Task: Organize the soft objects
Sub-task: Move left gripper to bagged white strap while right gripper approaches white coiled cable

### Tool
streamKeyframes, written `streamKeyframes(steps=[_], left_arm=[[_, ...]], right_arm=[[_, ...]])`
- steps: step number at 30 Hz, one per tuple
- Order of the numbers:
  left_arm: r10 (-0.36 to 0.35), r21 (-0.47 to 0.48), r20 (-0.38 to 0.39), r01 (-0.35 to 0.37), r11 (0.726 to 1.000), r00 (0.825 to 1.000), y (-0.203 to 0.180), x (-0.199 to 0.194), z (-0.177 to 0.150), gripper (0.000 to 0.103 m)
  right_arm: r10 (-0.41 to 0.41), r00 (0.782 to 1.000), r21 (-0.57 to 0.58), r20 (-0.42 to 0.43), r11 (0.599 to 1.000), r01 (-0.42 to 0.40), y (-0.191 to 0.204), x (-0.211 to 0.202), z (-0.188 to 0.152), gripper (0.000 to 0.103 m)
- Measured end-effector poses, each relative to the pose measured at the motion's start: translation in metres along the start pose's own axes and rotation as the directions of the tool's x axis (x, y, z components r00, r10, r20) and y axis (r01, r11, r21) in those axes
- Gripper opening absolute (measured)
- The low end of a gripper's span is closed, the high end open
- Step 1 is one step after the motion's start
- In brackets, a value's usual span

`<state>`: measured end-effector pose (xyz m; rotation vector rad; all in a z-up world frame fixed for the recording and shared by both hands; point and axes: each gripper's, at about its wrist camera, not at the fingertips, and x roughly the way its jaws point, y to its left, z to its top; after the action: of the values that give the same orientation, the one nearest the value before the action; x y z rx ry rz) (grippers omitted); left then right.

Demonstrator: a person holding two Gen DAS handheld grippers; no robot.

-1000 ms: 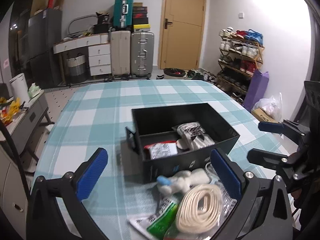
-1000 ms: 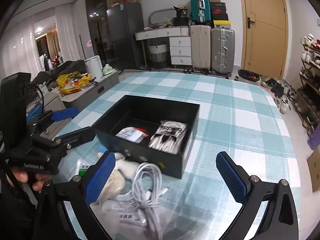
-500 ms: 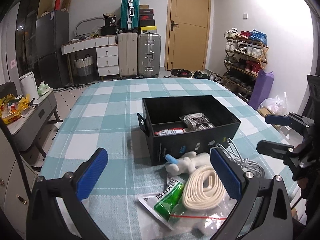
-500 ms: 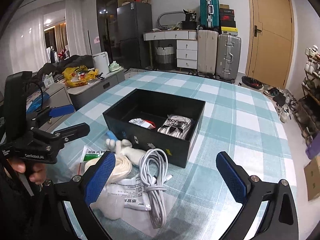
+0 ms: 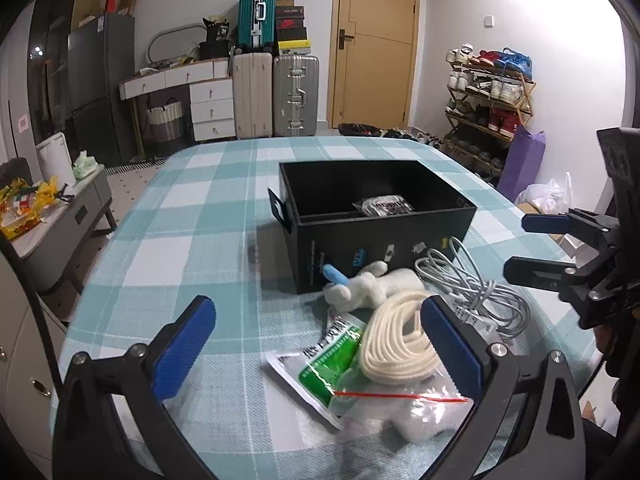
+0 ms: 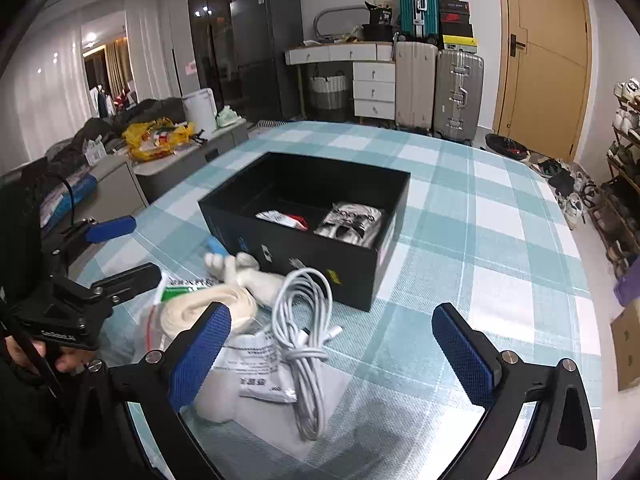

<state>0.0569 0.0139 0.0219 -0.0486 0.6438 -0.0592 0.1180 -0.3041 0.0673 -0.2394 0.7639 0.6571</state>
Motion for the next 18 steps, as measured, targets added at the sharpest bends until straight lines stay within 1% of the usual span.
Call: streamKeyframes(steps=[4, 7, 11, 14, 18], left_arm=[[-0.019, 0.007, -0.022, 0.019, 1.0, 1.0, -0.004, 0.003, -0.004, 0.103], [-0.009, 0.035, -0.038, 0.011, 0.999, 0.999, -0.012, 0.006, -0.005, 0.103], [-0.034, 0.036, -0.05, 0.036, 0.999, 0.998, -0.018, 0.008, -0.005, 0.103], [-0.032, 0.054, -0.072, 0.036, 0.998, 0.997, -0.024, 0.012, -0.005, 0.103], [-0.038, 0.075, -0.092, 0.045, 0.996, 0.995, -0.031, 0.017, -0.006, 0.103]], right_arm=[[0.004, 0.999, -0.004, -0.042, 1.0, -0.004, -0.003, 0.008, -0.005, 0.102], [-0.002, 0.998, -0.01, -0.065, 1.0, 0.001, -0.004, 0.012, -0.008, 0.102], [0.008, 0.997, 0.009, -0.075, 1.0, -0.007, -0.007, 0.017, -0.01, 0.102], [0.011, 0.996, 0.006, -0.094, 1.0, -0.011, -0.007, 0.022, -0.012, 0.102], [-0.005, 0.993, 0.008, -0.114, 1.0, 0.006, -0.009, 0.03, -0.015, 0.102]])
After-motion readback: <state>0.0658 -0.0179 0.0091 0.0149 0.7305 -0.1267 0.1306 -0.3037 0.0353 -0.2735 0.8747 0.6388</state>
